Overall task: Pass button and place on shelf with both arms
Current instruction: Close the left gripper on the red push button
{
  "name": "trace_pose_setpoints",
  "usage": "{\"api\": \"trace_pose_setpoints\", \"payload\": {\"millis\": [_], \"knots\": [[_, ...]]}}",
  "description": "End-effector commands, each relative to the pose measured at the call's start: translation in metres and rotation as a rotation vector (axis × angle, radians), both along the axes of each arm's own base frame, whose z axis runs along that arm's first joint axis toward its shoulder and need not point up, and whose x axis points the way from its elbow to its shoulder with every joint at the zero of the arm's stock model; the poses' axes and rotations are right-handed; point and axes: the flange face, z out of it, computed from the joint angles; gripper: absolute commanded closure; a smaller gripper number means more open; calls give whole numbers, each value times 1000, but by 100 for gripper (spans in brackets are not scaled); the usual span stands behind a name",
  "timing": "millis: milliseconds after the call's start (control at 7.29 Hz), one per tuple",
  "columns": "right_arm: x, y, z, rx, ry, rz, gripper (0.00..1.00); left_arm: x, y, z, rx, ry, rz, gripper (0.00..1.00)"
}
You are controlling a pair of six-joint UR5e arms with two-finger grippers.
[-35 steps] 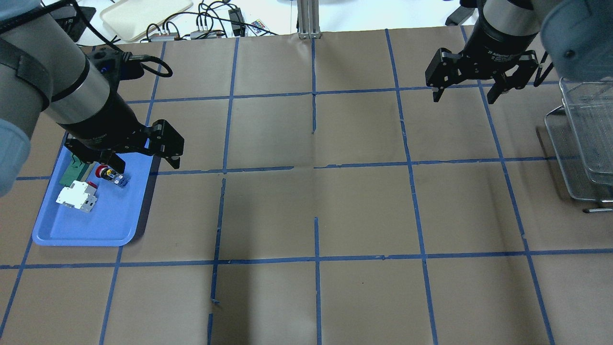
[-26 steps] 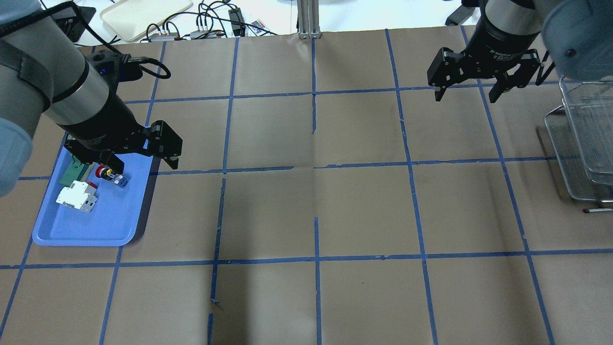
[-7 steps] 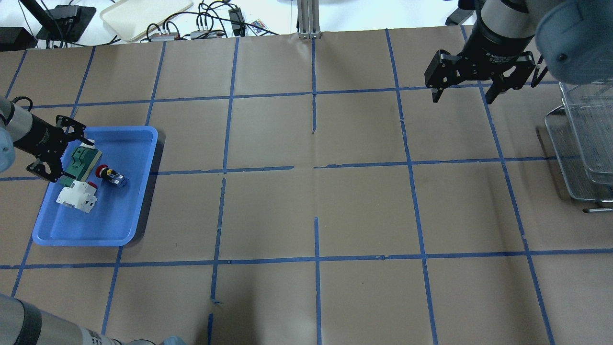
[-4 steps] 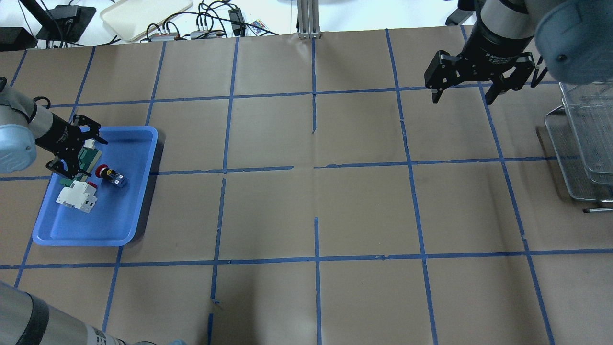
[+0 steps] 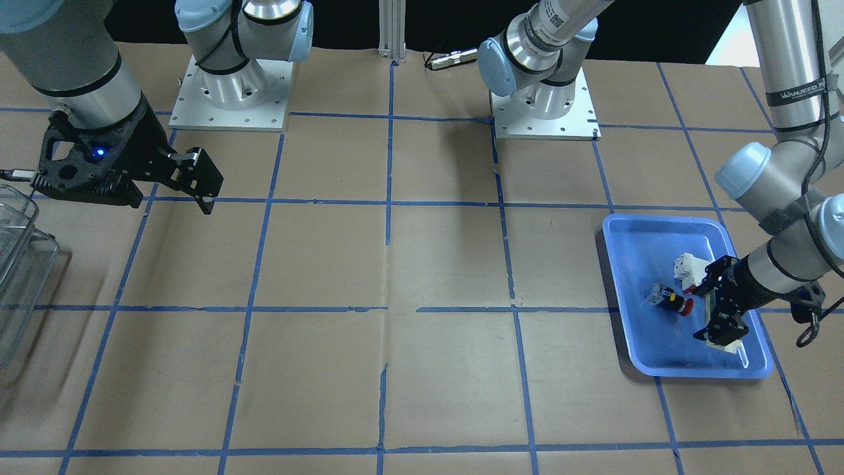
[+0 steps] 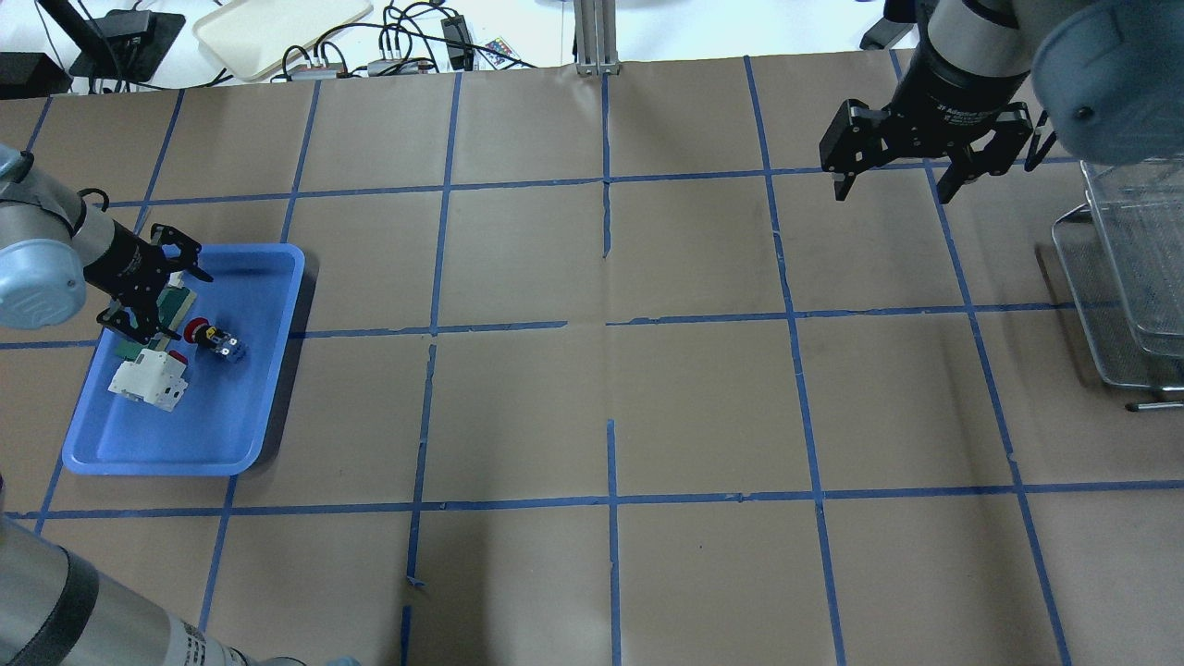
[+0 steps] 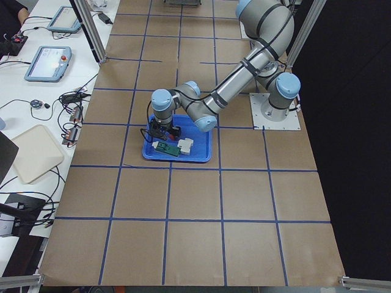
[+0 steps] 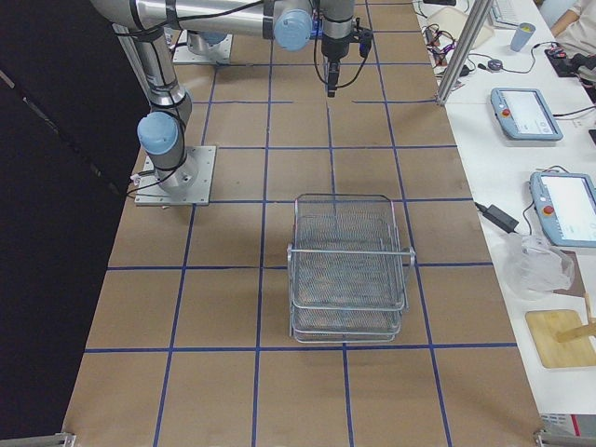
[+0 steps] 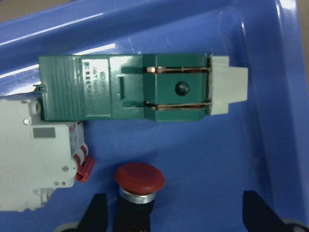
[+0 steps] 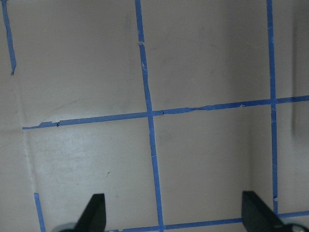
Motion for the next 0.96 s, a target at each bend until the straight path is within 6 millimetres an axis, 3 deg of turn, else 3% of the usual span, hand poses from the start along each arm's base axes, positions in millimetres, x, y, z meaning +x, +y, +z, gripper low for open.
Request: {"api": "trace_pose_setpoints", "payload": {"millis": [0, 137, 411, 548, 685, 823], "knots": [[0, 0, 0, 0, 0, 0, 0, 0, 1, -4, 18, 1, -1, 15], [0, 0, 0, -2, 0, 0, 0, -2, 4, -9, 29, 8, -2, 25], [0, 0, 0, -2, 0, 2, 0, -3, 8, -13, 51, 22, 0, 25], [0, 0, 0, 0, 1, 2, 0, -3, 8, -11, 52, 21, 0, 30], [-1, 0, 0, 0, 1, 0, 0, -4, 9, -13, 66, 30, 0, 54], [0, 0, 0, 0, 1, 2, 0, -4, 10, -11, 82, 40, 1, 100]]}}
